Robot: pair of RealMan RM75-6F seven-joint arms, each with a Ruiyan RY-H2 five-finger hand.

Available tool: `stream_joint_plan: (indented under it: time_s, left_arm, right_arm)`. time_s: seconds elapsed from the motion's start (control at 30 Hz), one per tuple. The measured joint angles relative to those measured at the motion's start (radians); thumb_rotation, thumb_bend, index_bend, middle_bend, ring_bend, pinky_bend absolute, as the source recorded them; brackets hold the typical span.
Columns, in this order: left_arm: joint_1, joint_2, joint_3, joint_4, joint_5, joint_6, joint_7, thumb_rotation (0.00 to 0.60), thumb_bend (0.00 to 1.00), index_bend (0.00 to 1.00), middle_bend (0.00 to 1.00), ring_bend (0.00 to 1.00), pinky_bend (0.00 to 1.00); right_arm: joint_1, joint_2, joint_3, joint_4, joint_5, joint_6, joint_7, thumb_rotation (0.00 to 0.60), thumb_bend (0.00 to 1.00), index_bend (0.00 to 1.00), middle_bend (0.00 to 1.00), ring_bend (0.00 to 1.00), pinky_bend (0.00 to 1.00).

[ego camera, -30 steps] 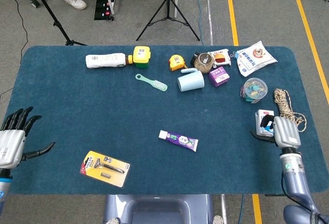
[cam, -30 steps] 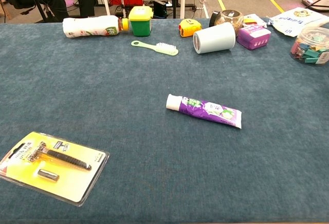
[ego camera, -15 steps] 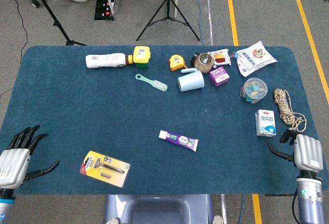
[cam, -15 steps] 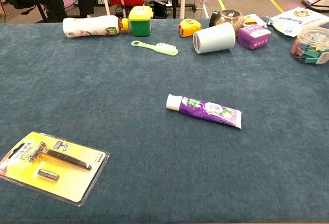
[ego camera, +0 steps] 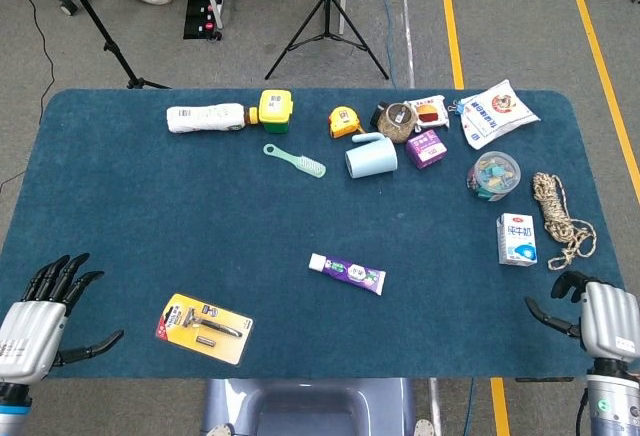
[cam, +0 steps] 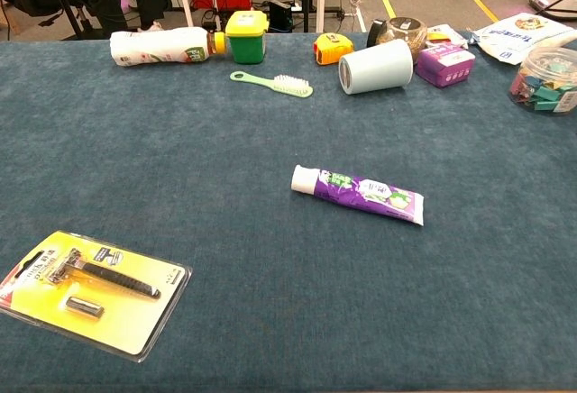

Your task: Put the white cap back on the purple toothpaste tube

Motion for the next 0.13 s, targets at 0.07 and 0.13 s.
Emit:
stream_joint_plan:
  time_s: [0.07, 0.13]
  left_arm:
    - [0.005, -0.001, -0.006, 0.002, 0.007, 0.003, 0.000, 0.127, 0.07, 0.18, 0.09, 0.02, 0.08]
    - [0.007, 0.000, -0.011, 0.003, 0.014, 0.002, 0.002, 0.129, 0.07, 0.18, 0.09, 0.02, 0.08]
  right_arm:
    - [-0.006, 0.002, 0.005, 0.000, -0.002, -0.004, 0.002, 0.385, 0.26, 0.62, 0.59, 0.60, 0.53]
    - [-0.012, 0.004, 0.010, 0.001, -0.005, -0.007, 0.005, 0.385, 0.26, 0.62, 0.59, 0.60, 0.53]
